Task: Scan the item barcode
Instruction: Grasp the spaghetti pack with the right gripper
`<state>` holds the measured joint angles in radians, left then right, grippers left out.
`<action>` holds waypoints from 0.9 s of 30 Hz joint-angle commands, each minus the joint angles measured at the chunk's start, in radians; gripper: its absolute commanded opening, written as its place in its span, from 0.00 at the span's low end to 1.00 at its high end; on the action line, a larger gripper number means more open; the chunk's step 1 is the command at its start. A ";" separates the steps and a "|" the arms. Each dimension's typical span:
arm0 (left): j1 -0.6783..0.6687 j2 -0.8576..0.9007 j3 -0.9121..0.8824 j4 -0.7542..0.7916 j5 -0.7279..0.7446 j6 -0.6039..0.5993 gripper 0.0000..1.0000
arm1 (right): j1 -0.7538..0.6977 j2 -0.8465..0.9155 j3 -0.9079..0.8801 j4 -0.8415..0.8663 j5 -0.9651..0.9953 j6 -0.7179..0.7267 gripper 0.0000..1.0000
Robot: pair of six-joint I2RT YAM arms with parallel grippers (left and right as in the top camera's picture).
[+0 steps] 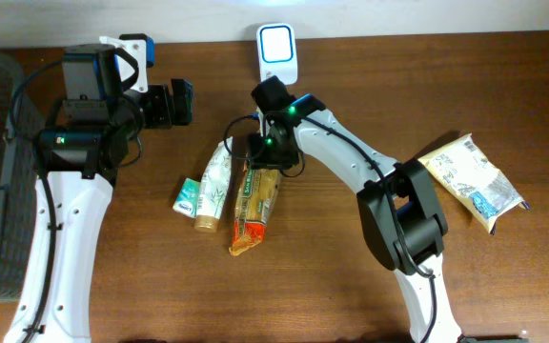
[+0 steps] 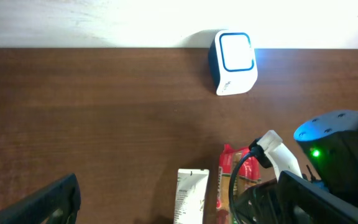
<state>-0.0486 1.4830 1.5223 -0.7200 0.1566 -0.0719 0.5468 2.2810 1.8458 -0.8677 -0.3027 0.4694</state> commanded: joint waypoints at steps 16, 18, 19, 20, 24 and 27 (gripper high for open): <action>-0.001 -0.002 0.005 0.000 0.000 -0.006 0.99 | -0.026 -0.045 -0.008 -0.199 0.000 -0.072 0.96; -0.001 -0.002 0.005 0.000 0.000 -0.006 0.99 | -0.026 -0.045 -0.106 -0.096 -0.008 -0.069 0.89; -0.001 -0.002 0.005 0.000 0.000 -0.006 0.99 | -0.028 -0.045 -0.155 -0.060 -0.004 -0.069 0.79; -0.001 -0.002 0.005 0.000 0.000 -0.006 0.99 | -0.029 -0.045 -0.175 -0.051 -0.003 -0.069 0.70; -0.001 -0.002 0.005 0.000 0.000 -0.006 0.99 | -0.051 -0.052 -0.152 -0.076 -0.003 -0.069 0.06; -0.001 -0.002 0.005 0.000 0.000 -0.006 0.99 | -0.103 -0.080 -0.028 -0.246 0.011 -0.120 0.04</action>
<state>-0.0486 1.4834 1.5223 -0.7197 0.1566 -0.0719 0.4816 2.2173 1.7378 -1.0611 -0.3145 0.3874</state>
